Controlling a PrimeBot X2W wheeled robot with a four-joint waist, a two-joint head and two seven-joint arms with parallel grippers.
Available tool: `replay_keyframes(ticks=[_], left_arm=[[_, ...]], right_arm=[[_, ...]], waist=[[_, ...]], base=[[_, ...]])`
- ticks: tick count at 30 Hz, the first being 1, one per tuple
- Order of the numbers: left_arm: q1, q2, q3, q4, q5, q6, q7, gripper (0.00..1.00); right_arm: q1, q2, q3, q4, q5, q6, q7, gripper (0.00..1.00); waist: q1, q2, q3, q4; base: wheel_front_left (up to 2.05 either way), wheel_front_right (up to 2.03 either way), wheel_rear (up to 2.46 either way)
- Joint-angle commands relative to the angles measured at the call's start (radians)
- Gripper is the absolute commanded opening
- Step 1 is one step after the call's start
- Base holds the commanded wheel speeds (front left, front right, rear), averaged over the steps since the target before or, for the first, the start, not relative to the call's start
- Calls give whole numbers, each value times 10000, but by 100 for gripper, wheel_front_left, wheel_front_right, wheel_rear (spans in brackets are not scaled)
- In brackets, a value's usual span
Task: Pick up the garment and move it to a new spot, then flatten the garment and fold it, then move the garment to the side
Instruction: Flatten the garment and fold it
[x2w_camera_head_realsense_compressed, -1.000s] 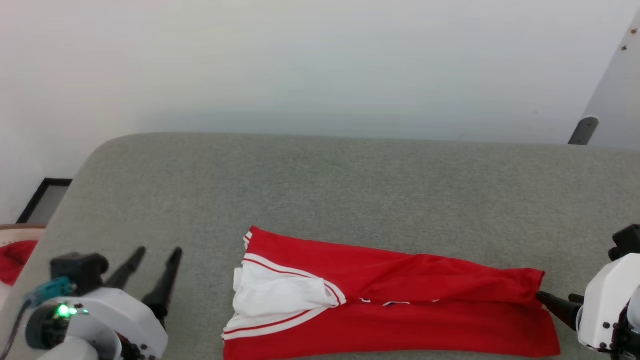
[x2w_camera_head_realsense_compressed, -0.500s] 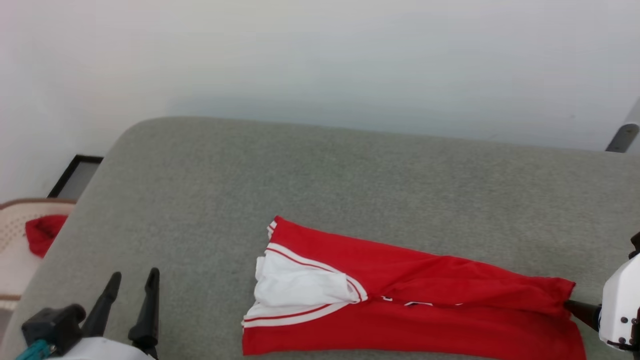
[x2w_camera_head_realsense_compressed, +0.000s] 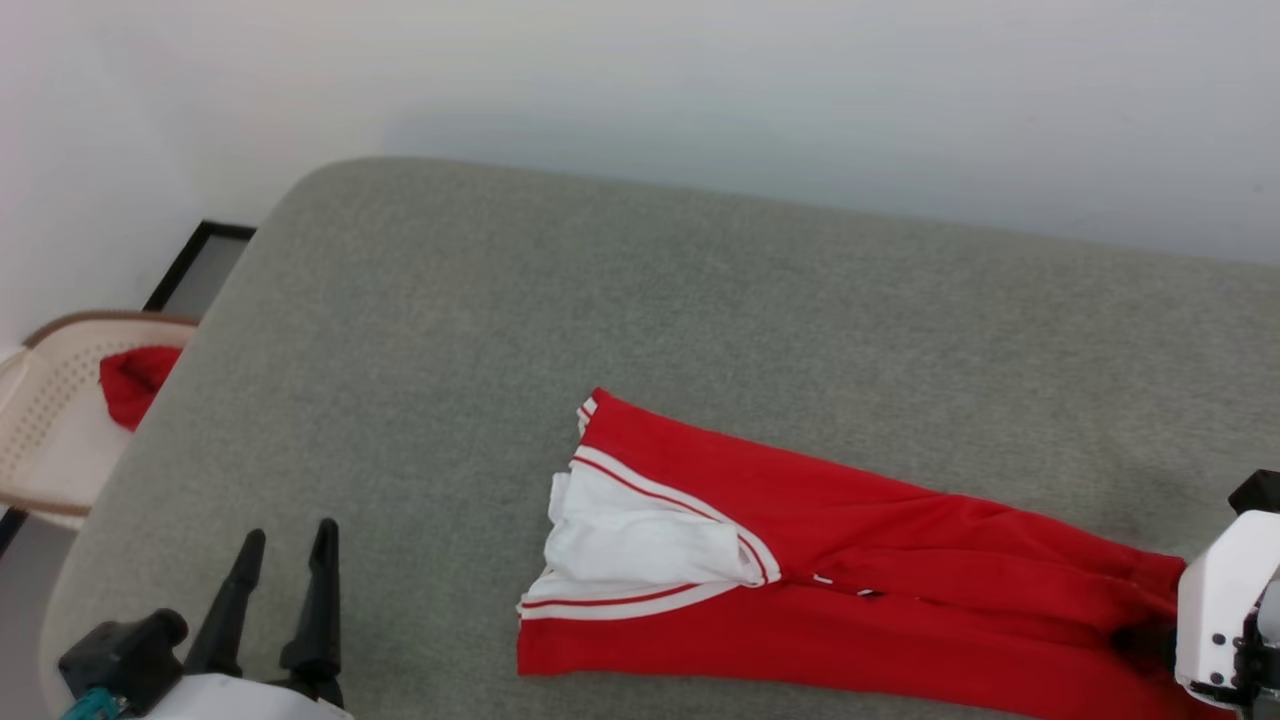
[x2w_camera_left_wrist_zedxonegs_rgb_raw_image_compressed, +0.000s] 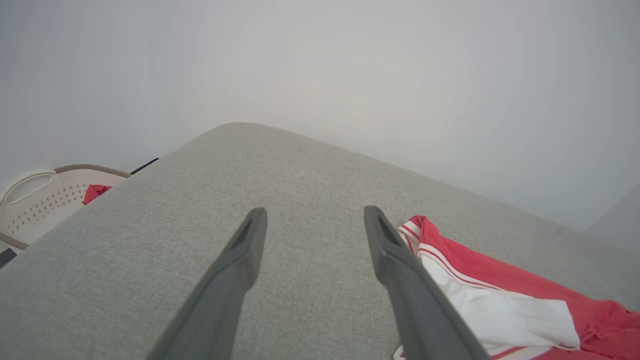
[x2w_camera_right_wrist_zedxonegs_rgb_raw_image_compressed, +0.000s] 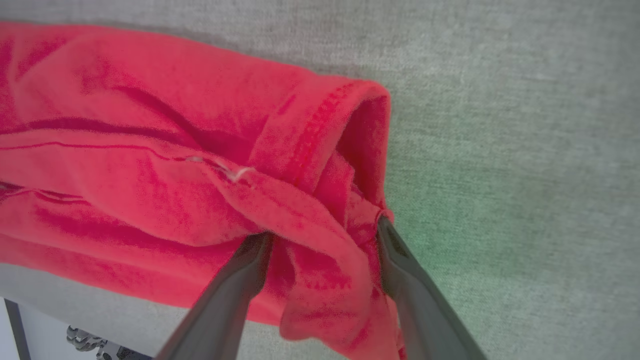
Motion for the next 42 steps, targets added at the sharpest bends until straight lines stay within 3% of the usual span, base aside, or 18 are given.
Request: replay_keyframes(ticks=[1,2,3,4,17,35,42], left_arm=[[-122,-142,114,48,66,-116,-36,100],[-148,-217,165,89,128,-178,-34,100],[-169,-282,224,135,160,-237,-22,100],[-175,-340,282,170,204,-296,-22,100],[-11,-788,848,499,431,-709,-22,100],[297,-616,973,488,384,-715,56,100],[575,-603,1008,505,261,-628,123,100]], right_arm=[[-137,-1,135,162,87,-7,-11,100],[-140,-26,250,338,123,-7,113,92],[-180,-30,367,442,208,-6,112,21],[-217,-24,412,529,280,-6,62,0],[-784,-373,757,1073,901,-4,-313,0],[-1434,-2120,590,2150,566,-9,-1082,0],[-1471,-2259,1111,1822,1166,-9,-996,0]], waist=[[0,0,251,196],[0,0,298,229],[0,0,327,247],[0,0,360,253],[0,0,282,-82],[0,0,-198,-1205],[0,0,-628,-1532]], base=[[0,0,0],[0,0,0],[0,0,0],[0,0,0],[0,0,0],[0,0,0],[0,0,0]])
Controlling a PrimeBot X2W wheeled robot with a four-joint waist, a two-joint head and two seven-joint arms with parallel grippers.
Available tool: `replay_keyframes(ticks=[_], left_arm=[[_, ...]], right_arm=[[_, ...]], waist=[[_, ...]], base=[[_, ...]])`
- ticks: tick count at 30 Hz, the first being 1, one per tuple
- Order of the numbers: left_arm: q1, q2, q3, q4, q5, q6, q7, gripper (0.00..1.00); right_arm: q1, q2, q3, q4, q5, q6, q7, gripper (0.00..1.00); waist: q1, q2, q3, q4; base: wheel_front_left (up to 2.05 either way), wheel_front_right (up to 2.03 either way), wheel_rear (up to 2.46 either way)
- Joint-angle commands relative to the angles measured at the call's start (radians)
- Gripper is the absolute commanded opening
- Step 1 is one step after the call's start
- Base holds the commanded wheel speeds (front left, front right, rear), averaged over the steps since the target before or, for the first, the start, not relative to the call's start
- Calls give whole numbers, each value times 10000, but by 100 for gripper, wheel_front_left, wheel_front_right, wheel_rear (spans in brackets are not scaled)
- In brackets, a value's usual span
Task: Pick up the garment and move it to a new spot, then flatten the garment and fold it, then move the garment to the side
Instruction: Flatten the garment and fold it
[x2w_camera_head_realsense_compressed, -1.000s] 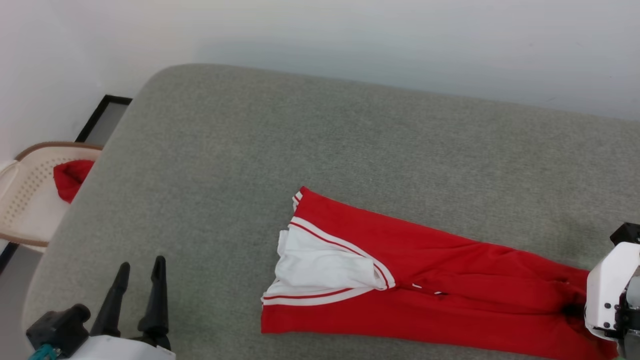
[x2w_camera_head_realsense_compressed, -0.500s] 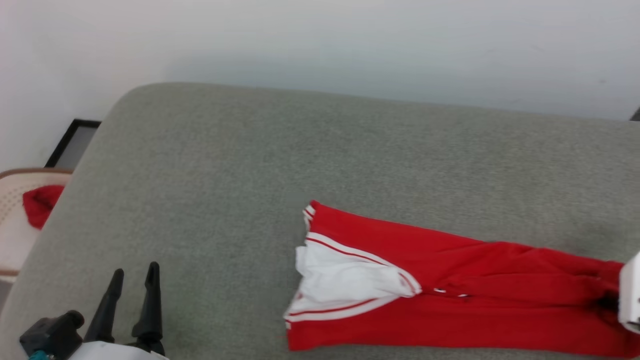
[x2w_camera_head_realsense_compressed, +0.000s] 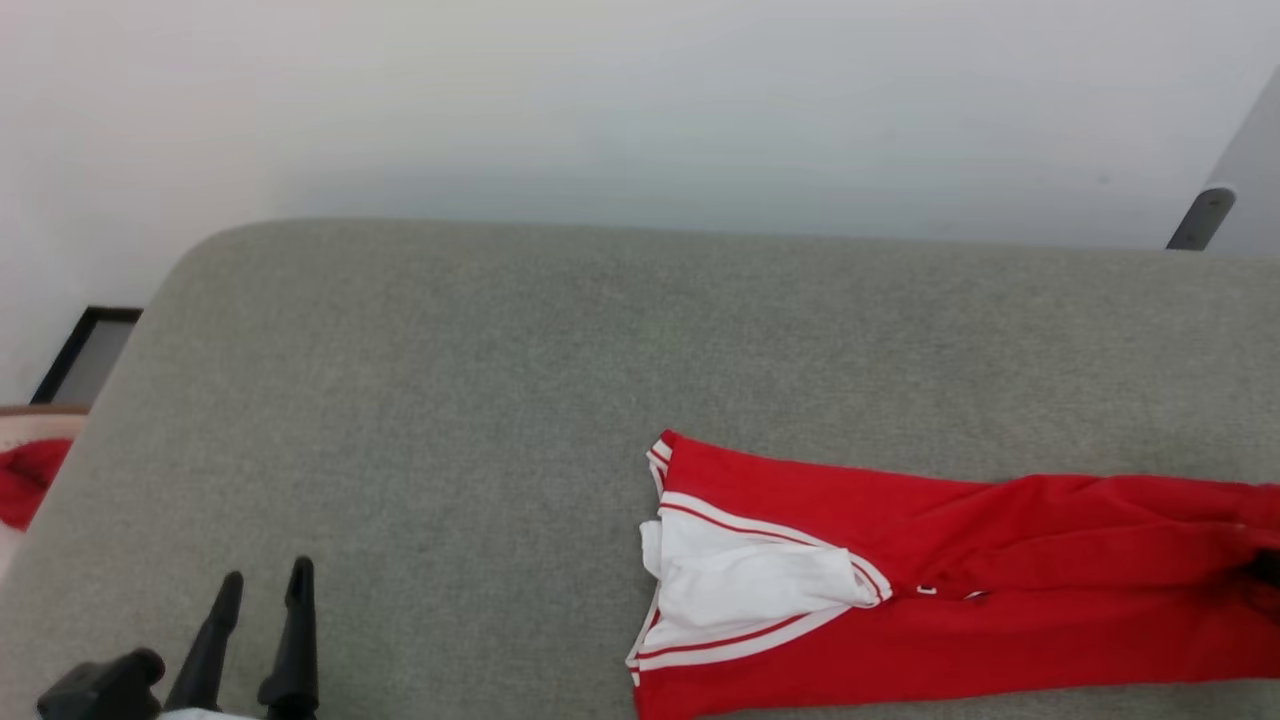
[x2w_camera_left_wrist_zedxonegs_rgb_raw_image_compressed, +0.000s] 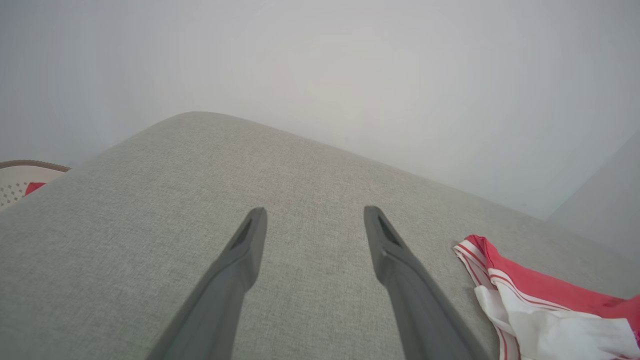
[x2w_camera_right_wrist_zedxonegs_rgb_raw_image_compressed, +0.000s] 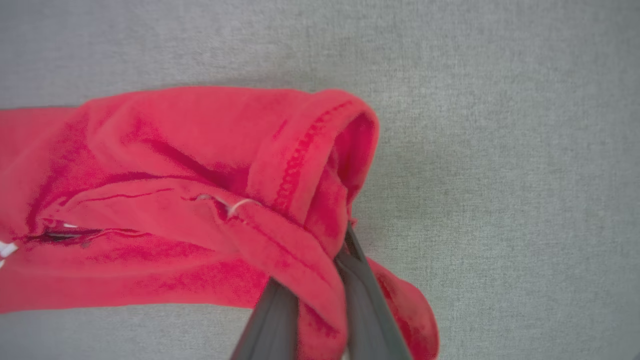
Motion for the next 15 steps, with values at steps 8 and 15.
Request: replay_keyframes(ticks=[8,15], left_arm=[[583,54,154,-162,-156,175,1,100],[556,-2,114,-218,-209,179,20,100]], right_arm=[[496,1179,9,-2053,1311,-9,1033,0],[892,2795,438,-3882,1661,-9,1694,0]], waist=[[0,0,-558,-234],[0,0,-670,58]], base=[[0,0,0],[0,0,0]])
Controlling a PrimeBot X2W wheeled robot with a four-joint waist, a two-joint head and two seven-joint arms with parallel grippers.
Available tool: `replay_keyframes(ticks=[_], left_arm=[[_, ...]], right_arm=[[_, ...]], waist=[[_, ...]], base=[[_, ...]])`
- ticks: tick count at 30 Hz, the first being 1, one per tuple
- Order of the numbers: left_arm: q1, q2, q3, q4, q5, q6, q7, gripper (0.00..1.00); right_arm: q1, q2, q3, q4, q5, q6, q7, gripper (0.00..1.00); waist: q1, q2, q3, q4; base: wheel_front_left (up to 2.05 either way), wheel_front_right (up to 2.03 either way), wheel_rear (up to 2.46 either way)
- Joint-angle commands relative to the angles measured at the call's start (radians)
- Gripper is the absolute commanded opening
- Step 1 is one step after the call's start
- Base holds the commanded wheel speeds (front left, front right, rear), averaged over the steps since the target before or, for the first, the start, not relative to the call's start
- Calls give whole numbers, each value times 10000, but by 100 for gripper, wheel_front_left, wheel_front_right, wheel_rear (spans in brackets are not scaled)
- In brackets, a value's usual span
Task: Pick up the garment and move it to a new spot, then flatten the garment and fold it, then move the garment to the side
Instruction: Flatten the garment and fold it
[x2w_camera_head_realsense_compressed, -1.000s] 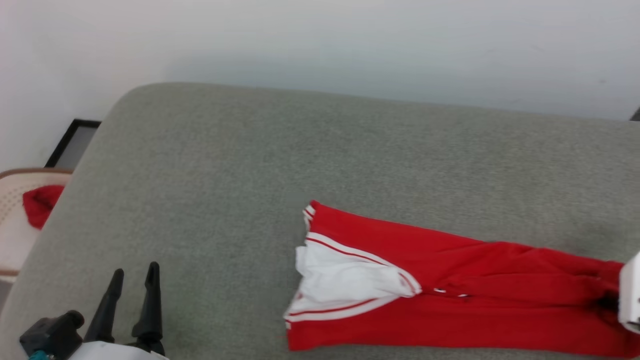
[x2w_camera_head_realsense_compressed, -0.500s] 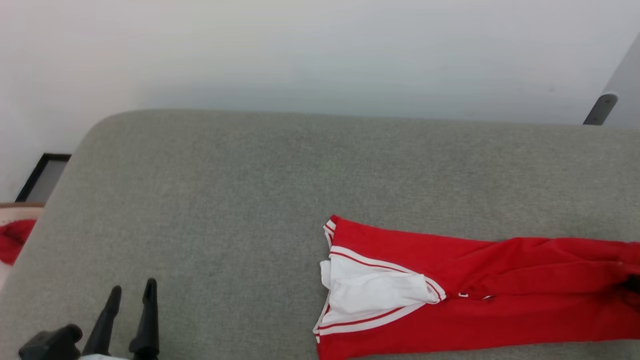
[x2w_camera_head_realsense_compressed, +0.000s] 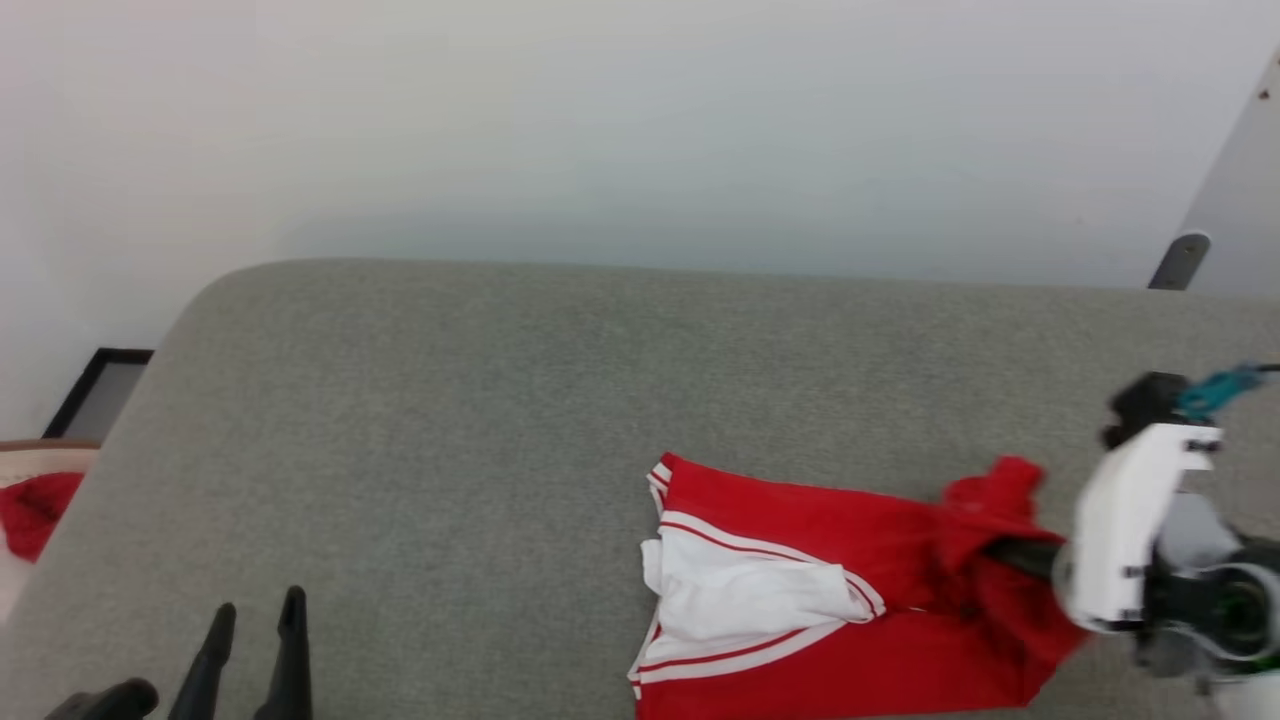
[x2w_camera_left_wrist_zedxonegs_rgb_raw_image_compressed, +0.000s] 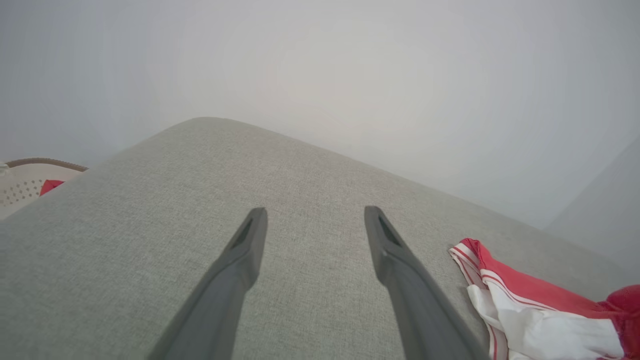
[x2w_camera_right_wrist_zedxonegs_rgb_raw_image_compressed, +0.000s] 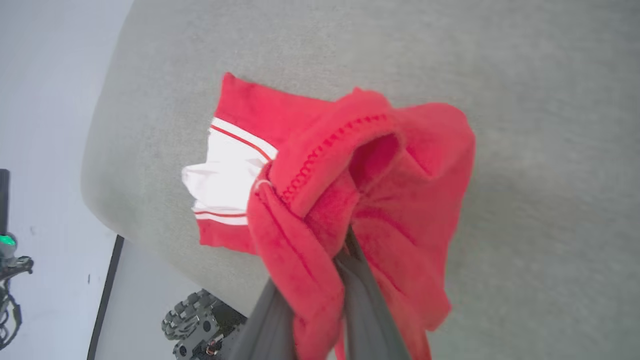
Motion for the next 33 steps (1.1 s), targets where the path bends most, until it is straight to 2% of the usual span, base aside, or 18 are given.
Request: replay_keyframes(ticks=[1,4,8,19,20,21,22,23,24,33], left_arm=[[-76,-29,-24,-12,-37,-14,20,100],[-303,-90,-184,39,40,-42,56,100],[-679,-169,-476,182,167,-125,192,100],[-1438,-346,-952,655,254,-394,274,100],[-1470,-356,-964,699,262,-409,257,100],[-1475,-372,-975,735,265,-422,242,100],[-1471,-387,-978,772,256,-417,230,100],[-1466,-402,-972,802,248,-417,221,100],[-1465,-408,-956,830,239,-418,195,100],[-1338,-427,-754,884,160,-354,39,100]], right_arm=[[47,207,141,-123,6,-7,-46,0],[-29,881,478,-130,-85,-7,-250,0],[-260,1351,983,290,-269,-7,-781,0],[-922,1612,2381,2352,-520,-6,-2341,0],[-1000,1596,2500,2513,-559,-6,-2455,25],[-1066,1579,2583,2676,-567,-6,-2559,38],[-1138,1576,2656,2812,-553,-6,-2651,61],[-1215,1573,2713,2926,-514,-6,-2730,91],[-1297,1575,2779,3019,-463,-6,-2779,100],[-1716,1465,3205,2910,196,-6,-2972,100]], waist=[[0,0,-9,145],[0,0,1,399],[0,0,26,786],[0,0,155,1577],[0,0,167,1595],[0,0,179,1606],[0,0,187,1608],[0,0,193,1602],[0,0,196,1588],[0,0,181,1211]], base=[[0,0,0],[0,0,0],[0,0,0],[0,0,0],[0,0,0],[0,0,0],[0,0,0],[0,0,0],[0,0,0],[0,0,0]])
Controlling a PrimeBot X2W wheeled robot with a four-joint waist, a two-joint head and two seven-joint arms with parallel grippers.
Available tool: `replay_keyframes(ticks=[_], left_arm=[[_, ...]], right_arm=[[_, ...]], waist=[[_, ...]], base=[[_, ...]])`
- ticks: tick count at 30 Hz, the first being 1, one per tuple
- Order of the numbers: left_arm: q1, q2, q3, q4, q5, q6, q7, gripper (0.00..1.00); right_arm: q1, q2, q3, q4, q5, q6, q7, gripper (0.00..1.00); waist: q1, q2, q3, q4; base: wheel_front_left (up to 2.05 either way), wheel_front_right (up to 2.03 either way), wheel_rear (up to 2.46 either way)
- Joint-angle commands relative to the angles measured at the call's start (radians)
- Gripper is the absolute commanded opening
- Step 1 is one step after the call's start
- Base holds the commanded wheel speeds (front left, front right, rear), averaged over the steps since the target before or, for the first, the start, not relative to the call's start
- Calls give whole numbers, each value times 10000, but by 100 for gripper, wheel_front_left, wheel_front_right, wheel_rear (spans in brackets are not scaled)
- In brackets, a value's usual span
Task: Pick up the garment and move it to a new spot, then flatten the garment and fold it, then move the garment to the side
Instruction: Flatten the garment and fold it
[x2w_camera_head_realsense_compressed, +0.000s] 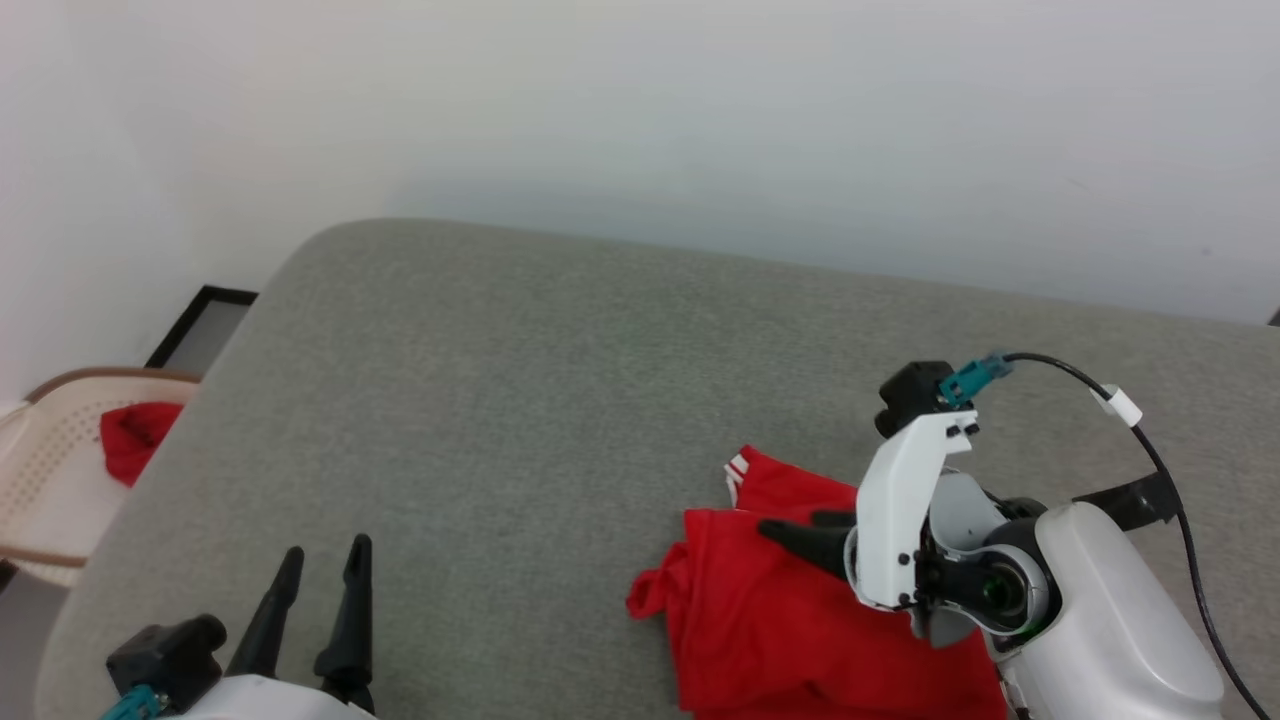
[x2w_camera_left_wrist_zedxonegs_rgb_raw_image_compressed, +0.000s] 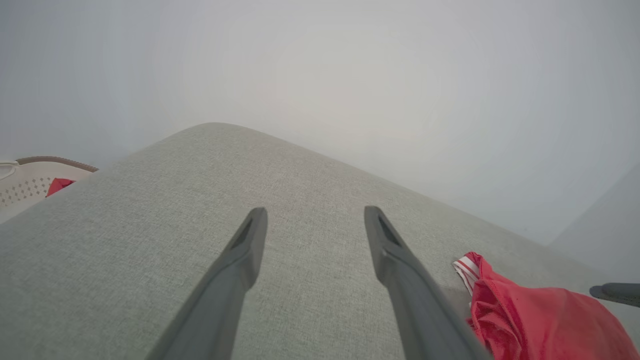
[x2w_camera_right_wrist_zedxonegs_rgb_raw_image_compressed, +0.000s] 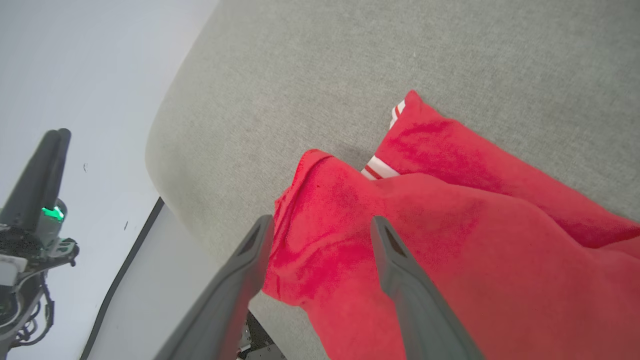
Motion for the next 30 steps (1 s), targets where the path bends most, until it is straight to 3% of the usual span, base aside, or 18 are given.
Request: replay_keyframes(ticks=[1,10,20,30], left_arm=[[85,-2,36,-26,-10,16,-60,100],[216,114,201,-145,105,75,-144,100],[618,280,570,-402,352,182,-236,100],[994,307,819,-514,682,140,-276,100]], right_arm=[[-98,11,47,-129,96,-4,-84,100],[37,-503,-101,-1316,432,-4,-1001,100],[839,-2083,-284,-2486,295,-4,-3689,100],[2151,-3556,-335,-2703,-172,-4,-6949,100]], waist=[[0,-1,-16,-175],[0,-1,-45,-988],[0,-1,-136,-1990],[0,-1,-314,-2535]], base=[[0,0,0],[0,0,0],[0,0,0],[0,0,0]])
